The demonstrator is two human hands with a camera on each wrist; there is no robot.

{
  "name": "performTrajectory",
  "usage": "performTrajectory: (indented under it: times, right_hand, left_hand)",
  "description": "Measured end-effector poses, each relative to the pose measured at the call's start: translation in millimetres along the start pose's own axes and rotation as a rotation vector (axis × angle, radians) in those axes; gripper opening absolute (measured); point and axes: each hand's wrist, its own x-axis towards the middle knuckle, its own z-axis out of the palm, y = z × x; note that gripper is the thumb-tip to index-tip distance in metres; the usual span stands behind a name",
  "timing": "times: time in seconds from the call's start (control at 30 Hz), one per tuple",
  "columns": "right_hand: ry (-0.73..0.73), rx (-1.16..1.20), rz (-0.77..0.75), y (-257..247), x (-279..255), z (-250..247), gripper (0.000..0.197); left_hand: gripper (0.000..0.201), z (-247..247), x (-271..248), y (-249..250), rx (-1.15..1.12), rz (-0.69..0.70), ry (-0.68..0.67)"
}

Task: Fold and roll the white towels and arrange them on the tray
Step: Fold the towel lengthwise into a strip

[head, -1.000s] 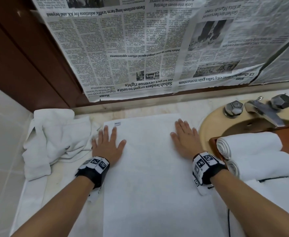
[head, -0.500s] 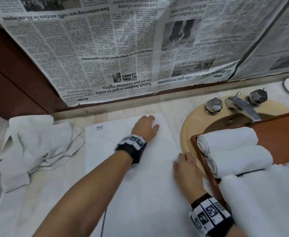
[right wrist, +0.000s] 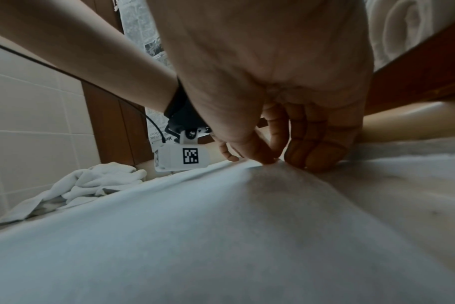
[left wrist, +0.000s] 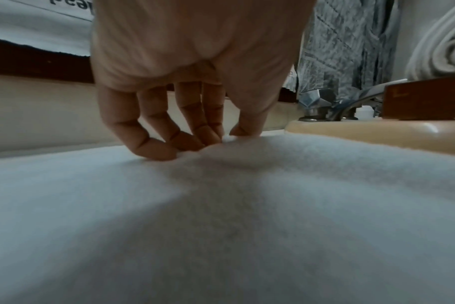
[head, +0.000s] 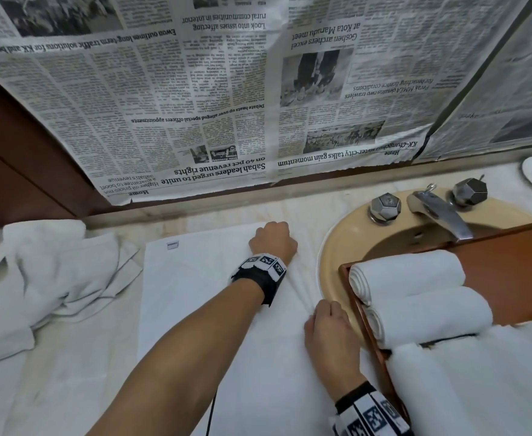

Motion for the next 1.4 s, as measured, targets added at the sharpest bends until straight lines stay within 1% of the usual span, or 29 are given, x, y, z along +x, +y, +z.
performTrajectory:
  times: [0.03, 0.1, 0.2, 0.23, 0.3, 0.37, 0.43, 0.5, 0.57, 0.63, 0.73, 0.83, 0.93, 1.03, 1.13, 1.23, 1.33, 1.4]
  right_hand:
    - [-0.010, 0.027, 0.005, 1.5, 0.8, 0.0, 0.036]
    - [-0.042, 0.084, 0.040, 2.0, 1.4, -2.1, 0.028]
    - [-0.124, 0.098, 0.063, 3.0, -2.4, -5.5, 0.012]
    - [-0.157, 0.125, 0.073, 3.3, -2.8, -8.5, 0.010]
    - [-0.200, 0.249, 0.155, 3.4, -2.3, -20.0, 0.013]
    - [-0.192, 0.401, 0.213, 0.0, -1.4, -37.4, 0.018]
    - [-0.154, 0.471, 0.168, -13.0, -3.7, -59.4, 0.024]
    - [-0.096, 0.481, 0.063, -36.4, -8.7, -82.3, 0.024]
    - [-0.074, 0.471, -0.045, -68.4, -14.3, -100.2, 0.024]
    - [-0.094, 0.407, -0.147, -105.8, -19.6, -104.9, 0.023]
    - [-0.185, 0.272, -0.264, -164.1, -28.1, -86.9, 0.020]
    - [-0.266, 0.186, -0.308, -208.2, -33.3, -51.8, 0.013]
    - [-0.360, 0.129, -0.294, -229.6, -38.6, -12.9, 0.013]
    - [-0.425, 0.107, -0.268, -233.5, -45.1, 15.8, 0.013]
    - [-0.439, 0.107, -0.257, -231.9, -51.1, 30.4, 0.015]
    - [-0.440, 0.114, -0.245, -232.6, -55.1, 36.1, 0.016]
    - [-0.431, 0.162, -0.221, -234.2, -57.6, 38.7, 0.018]
    - [-0.431, 0.177, -0.223, -234.9, -57.9, 40.5, 0.019]
  left_hand:
    - [0.015, -2.5, -0.9, -2.0, -0.067, -0.040, 0.004]
    - [0.019, -8.0, -3.9, -6.5, -0.240, -0.103, 0.028]
    - [0.020, -13.6, -11.5, -12.3, -0.460, -0.142, 0.068]
    - [0.020, -16.8, -14.6, -13.8, -0.513, -0.144, 0.076]
    - [0.020, -26.6, -21.3, -16.2, -0.603, -0.137, 0.093]
    - [0.018, -40.4, -25.6, -20.5, -0.696, -0.132, 0.117]
    - [0.024, -56.3, -30.4, -28.8, -0.784, -0.147, 0.140]
    - [0.033, -72.5, -34.0, -46.2, -0.873, -0.167, 0.171]
    - [0.032, -87.7, -39.2, -76.6, -0.936, -0.182, 0.213]
    - [0.031, -97.9, -44.8, -115.6, -0.931, -0.214, 0.251]
    - [0.026, -105.2, -54.7, -182.2, -0.878, -0.308, 0.283]
    - [0.022, -99.7, -62.4, -240.8, -0.788, -0.400, 0.214]
    - [0.029, -86.3, -62.9, -278.4, -0.697, -0.415, 0.152]
    - [0.033, -78.3, -57.0, -292.7, -0.671, -0.385, 0.117]
    - [0.035, -79.4, -54.0, -293.4, -0.682, -0.346, 0.105]
    - [0.039, -81.7, -51.7, -291.0, -0.622, -0.299, 0.099]
    - [0.039, -78.5, -50.4, -292.7, -0.515, -0.224, 0.134]
    - [0.036, -75.7, -49.7, -293.5, -0.482, -0.175, 0.145]
